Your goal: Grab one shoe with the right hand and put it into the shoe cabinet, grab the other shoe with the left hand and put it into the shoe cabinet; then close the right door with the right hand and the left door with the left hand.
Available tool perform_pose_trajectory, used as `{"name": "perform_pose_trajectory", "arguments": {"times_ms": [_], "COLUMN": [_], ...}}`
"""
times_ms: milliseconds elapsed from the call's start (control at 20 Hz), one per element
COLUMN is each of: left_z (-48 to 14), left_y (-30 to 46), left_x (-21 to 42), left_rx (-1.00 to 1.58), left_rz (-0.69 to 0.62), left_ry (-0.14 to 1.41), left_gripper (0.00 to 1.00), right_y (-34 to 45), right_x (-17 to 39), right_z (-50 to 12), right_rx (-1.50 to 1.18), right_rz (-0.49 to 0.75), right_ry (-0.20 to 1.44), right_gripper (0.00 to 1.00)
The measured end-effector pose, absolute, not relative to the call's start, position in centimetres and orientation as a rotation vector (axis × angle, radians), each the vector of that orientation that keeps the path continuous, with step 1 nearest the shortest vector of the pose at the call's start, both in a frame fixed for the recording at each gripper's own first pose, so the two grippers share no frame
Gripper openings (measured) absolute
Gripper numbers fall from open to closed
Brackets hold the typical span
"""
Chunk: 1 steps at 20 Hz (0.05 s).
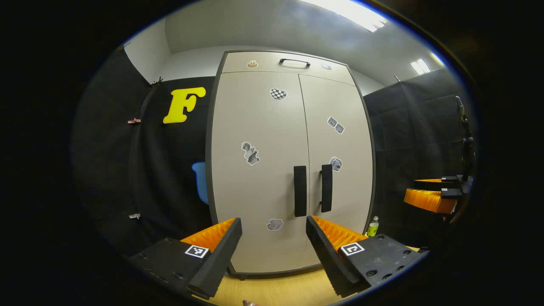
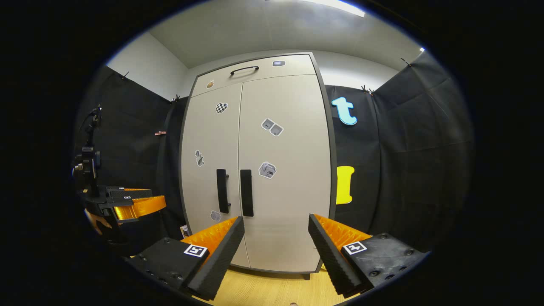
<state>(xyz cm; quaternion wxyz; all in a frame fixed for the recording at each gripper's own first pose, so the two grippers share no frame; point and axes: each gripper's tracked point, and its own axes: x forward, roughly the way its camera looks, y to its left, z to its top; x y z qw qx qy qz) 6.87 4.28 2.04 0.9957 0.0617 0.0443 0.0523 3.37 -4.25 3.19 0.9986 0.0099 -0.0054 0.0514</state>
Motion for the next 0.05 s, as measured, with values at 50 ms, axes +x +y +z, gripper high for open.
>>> {"name": "perform_pose_trajectory", "arguments": {"times_ms": [50], "left_z": [2.11], "left_y": [4.19], "left_x": [6.93], "left_rx": [0.125], "left_rz": [0.102], "left_ry": [0.087], "left_gripper": [0.96], "right_y": [-4.25], "right_x": [3.38], "right_z": [3.20], "right_rx": [0.019], "right_rz": [0.103], "right_ry": [-0.012], "right_gripper": [0.99]}}
